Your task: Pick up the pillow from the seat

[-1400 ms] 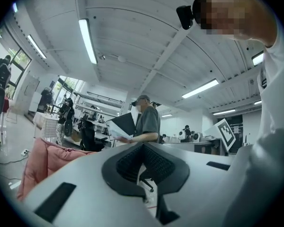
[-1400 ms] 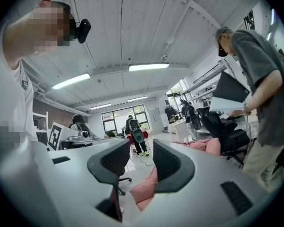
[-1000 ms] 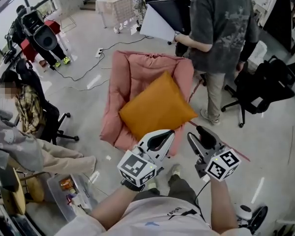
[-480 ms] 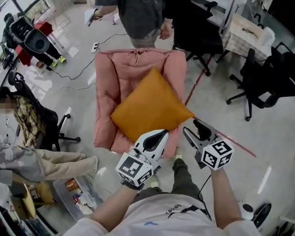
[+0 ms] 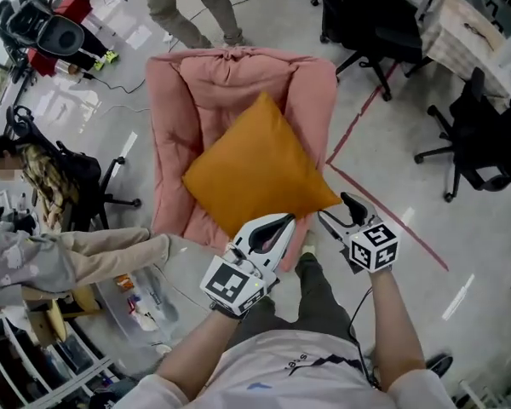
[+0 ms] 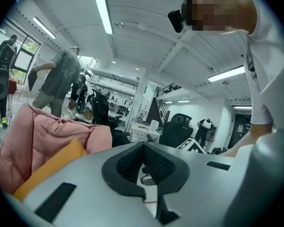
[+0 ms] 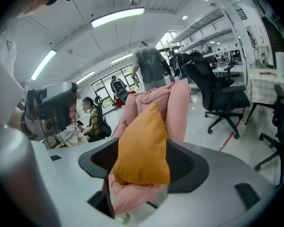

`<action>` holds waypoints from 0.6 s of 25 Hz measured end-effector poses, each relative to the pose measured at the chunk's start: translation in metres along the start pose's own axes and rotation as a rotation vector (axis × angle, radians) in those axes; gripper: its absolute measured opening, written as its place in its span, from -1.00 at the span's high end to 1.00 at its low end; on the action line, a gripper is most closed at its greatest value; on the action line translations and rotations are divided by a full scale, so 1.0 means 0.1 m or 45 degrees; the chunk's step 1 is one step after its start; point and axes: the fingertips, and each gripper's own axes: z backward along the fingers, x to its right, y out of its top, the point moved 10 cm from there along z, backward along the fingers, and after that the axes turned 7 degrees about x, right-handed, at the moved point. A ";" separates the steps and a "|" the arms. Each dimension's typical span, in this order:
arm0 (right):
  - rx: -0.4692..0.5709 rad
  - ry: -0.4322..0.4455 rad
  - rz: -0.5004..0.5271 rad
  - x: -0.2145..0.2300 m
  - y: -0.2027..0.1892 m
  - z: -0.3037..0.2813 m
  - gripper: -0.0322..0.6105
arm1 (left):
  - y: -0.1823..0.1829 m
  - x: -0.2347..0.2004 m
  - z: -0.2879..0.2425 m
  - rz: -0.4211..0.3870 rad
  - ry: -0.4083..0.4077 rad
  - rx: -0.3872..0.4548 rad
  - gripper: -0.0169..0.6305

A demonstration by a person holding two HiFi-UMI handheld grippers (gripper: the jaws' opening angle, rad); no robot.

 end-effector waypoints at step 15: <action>-0.280 0.178 -0.286 0.97 -0.95 -0.86 -0.25 | -0.41 -0.35 -0.36 0.110 0.146 -0.140 0.91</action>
